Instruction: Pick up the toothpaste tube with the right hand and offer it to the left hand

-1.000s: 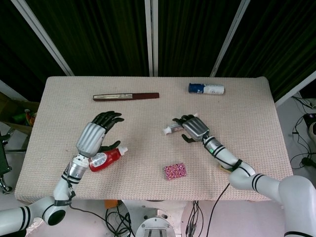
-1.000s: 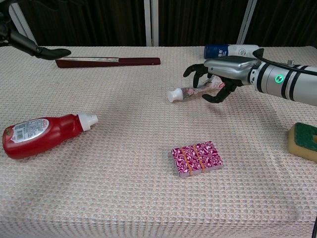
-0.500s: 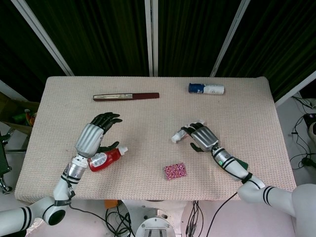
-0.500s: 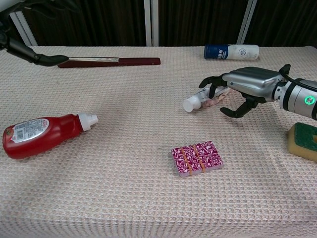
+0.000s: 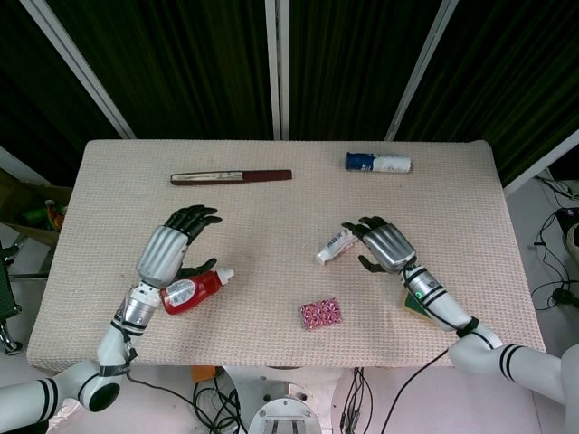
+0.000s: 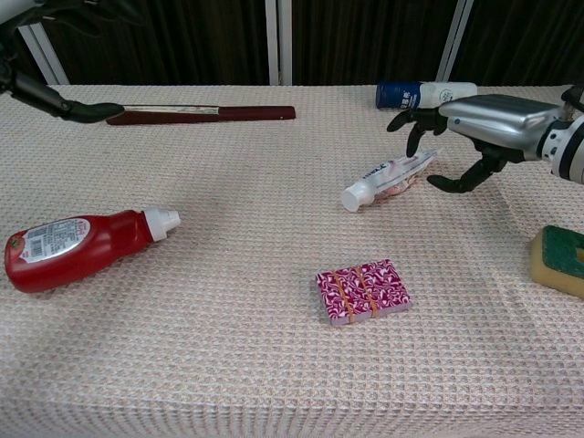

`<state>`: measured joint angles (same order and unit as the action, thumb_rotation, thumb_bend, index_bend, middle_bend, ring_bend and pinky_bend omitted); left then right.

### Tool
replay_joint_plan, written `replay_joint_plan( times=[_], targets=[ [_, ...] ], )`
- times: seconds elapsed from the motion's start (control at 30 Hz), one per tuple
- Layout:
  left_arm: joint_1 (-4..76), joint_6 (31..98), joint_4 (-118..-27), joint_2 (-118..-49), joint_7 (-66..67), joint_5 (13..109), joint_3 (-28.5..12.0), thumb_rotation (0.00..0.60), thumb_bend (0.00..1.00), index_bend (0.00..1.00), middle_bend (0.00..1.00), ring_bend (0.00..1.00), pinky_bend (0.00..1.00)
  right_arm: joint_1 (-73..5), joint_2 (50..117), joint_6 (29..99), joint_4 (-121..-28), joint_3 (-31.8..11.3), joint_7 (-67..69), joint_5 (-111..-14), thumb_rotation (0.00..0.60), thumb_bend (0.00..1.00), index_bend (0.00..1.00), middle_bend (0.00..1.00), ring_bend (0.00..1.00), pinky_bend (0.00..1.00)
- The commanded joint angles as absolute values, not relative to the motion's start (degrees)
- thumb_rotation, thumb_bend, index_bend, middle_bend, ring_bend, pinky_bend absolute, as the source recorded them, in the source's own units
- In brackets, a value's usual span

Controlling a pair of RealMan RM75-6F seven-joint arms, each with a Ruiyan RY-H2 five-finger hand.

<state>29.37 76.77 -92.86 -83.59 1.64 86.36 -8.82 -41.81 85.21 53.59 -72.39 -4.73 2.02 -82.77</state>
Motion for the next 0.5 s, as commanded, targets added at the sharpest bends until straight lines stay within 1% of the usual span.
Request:
replay_joint_plan(
  times=[0.03, 0.1, 0.23, 0.37, 0.5],
  targets=[
    [29.3, 76.8, -93.1, -83.6, 1.9, 86.3, -8.8, 0.600, 0.21, 0.25, 0.19, 0.14, 0.20, -43.9, 84.8, 51.0, -72.6, -6.7, 1.0, -81.2, 0.600, 0.25, 0.15, 0.31, 0.15, 0.23],
    [29.3, 76.7, -93.5, -83.4, 2.4, 86.2, -8.9, 0.600, 0.21, 0.25, 0.19, 0.14, 0.20, -45.9, 85.1, 47.9, -71.9, -7.9, 0.5, -79.8, 0.600, 0.22, 0.15, 0.29, 0.15, 0.23],
    [29.1, 76.6, -94.5, -82.9, 3.5, 85.8, -8.9, 0.600, 0.21, 0.24, 0.19, 0.14, 0.20, -50.3, 86.1, 40.4, -69.5, -8.9, -0.5, -77.5, 0.600, 0.21, 0.16, 0.30, 0.15, 0.23],
    [28.6, 76.4, -95.5, -82.3, 4.6, 85.0, -8.7, 0.600, 0.21, 0.24, 0.18, 0.14, 0.20, -53.6, 88.0, 34.8, -65.5, -7.9, -2.9, -77.1, 0.600, 0.22, 0.19, 0.31, 0.15, 0.23],
    [28.0, 76.5, -96.1, -81.7, 4.9, 84.2, -8.6, 0.600, 0.21, 0.23, 0.17, 0.14, 0.20, -54.1, 88.9, 33.3, -63.6, -6.5, -3.8, -77.5, 0.600, 0.23, 0.23, 0.33, 0.15, 0.23]
  ],
)
